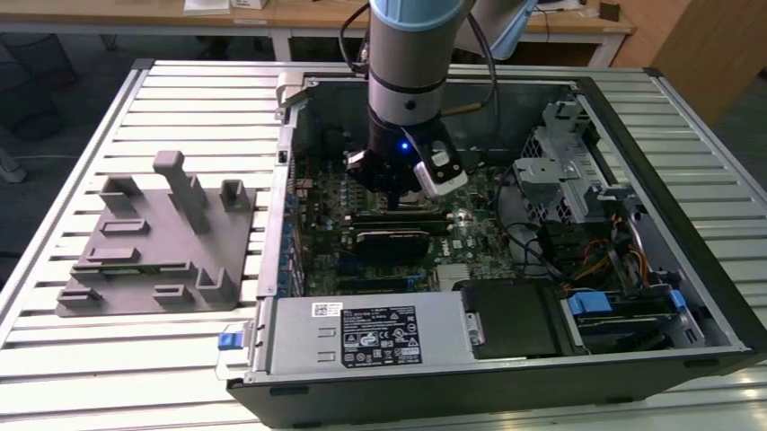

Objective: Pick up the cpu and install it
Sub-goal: 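Install the second cpu locking lever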

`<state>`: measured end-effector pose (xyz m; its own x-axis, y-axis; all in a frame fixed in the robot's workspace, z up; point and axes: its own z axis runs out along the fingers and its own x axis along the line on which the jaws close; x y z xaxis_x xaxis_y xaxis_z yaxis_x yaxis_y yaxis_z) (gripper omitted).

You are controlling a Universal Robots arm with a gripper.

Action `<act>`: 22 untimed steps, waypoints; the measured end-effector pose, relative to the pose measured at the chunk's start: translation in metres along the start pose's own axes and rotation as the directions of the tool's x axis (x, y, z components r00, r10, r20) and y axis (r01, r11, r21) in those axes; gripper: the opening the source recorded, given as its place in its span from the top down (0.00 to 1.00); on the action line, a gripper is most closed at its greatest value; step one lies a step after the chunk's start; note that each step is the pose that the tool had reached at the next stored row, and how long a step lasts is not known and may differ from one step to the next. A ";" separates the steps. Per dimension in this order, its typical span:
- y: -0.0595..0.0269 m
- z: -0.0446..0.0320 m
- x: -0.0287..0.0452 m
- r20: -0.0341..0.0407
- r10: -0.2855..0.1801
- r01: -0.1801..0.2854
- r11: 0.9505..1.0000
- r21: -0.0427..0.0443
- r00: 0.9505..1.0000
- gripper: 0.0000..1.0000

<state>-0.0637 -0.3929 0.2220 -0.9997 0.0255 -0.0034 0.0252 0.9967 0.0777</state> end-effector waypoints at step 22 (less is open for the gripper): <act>-0.0004 -0.0005 0.0000 0.000 0.000 0.000 1.000 -0.016 1.000 0.89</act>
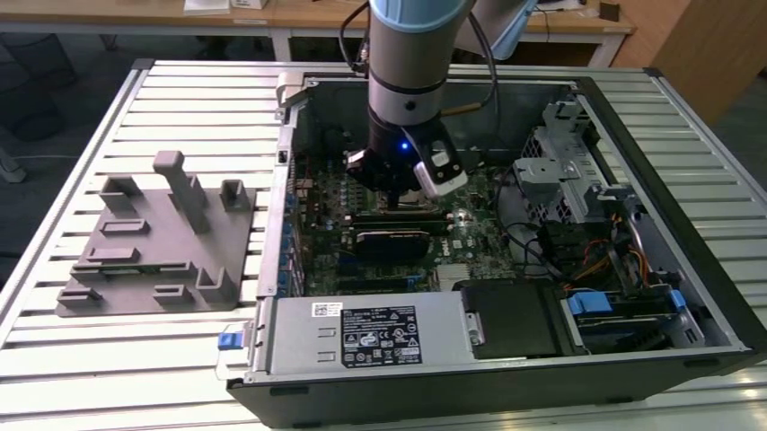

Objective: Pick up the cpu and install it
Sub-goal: 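Install the second cpu locking lever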

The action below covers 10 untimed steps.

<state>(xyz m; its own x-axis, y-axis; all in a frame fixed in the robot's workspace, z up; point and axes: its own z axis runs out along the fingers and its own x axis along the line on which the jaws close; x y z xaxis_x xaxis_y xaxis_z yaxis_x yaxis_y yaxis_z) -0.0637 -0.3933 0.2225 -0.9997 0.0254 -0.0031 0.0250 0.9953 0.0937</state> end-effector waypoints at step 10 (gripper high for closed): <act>-0.0047 0.0008 0.0028 0.000 0.000 0.000 1.000 -0.005 1.000 0.89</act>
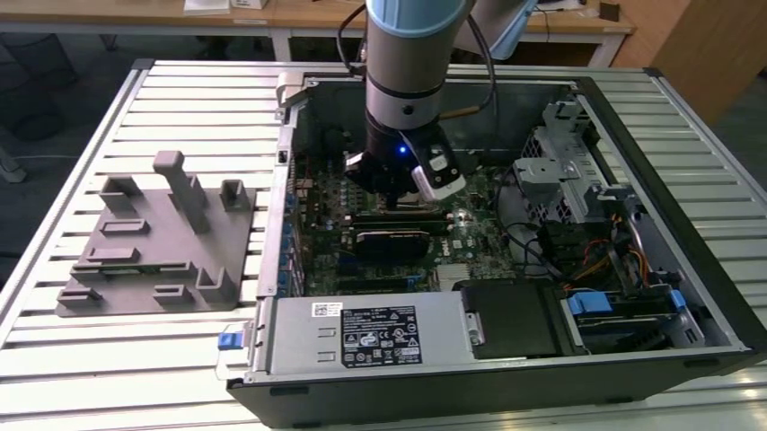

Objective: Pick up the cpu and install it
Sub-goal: 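Install the second cpu locking lever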

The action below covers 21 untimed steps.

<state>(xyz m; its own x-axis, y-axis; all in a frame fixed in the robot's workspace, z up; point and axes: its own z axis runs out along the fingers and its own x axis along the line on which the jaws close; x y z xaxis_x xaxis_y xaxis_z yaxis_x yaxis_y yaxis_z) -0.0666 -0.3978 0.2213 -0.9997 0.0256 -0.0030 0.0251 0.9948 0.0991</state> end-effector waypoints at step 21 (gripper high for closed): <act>-0.0089 0.0083 0.0043 -0.002 -0.002 0.002 0.998 -0.059 1.000 0.89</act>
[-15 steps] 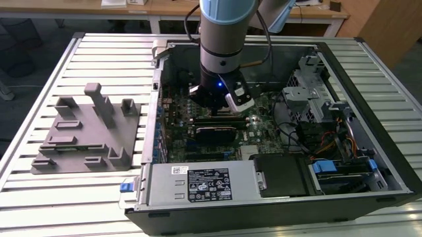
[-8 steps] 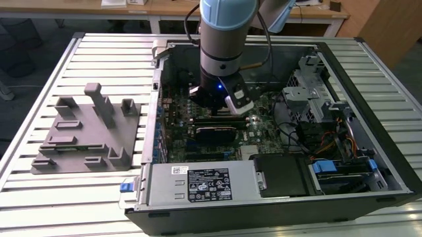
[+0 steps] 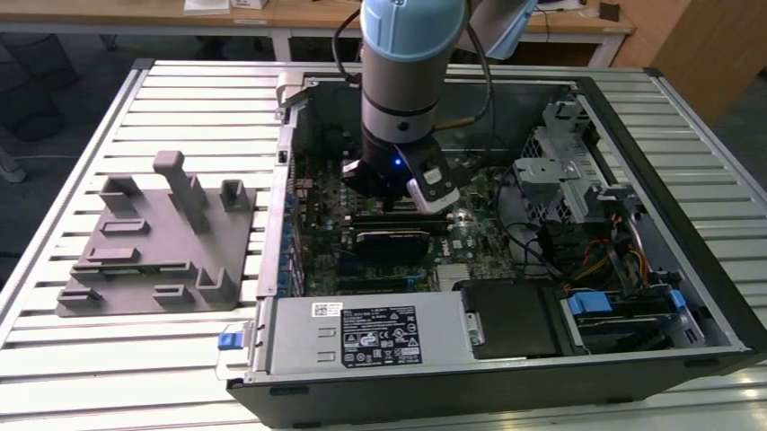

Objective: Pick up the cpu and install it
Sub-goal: 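Install the second cpu locking lever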

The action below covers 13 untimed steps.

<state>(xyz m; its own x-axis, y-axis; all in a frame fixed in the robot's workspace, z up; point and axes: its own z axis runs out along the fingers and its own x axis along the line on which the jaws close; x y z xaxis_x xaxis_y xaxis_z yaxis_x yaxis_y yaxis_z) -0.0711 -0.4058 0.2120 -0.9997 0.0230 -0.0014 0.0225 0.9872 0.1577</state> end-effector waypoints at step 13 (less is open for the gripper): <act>-0.0064 0.0014 0.0005 -0.005 -0.035 0.034 0.999 -0.029 0.999 0.89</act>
<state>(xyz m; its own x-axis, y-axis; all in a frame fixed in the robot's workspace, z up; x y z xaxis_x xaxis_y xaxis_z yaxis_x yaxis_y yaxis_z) -0.0717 -0.4119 0.2096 -0.9999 -0.0120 -0.0017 -0.0121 0.9824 0.1863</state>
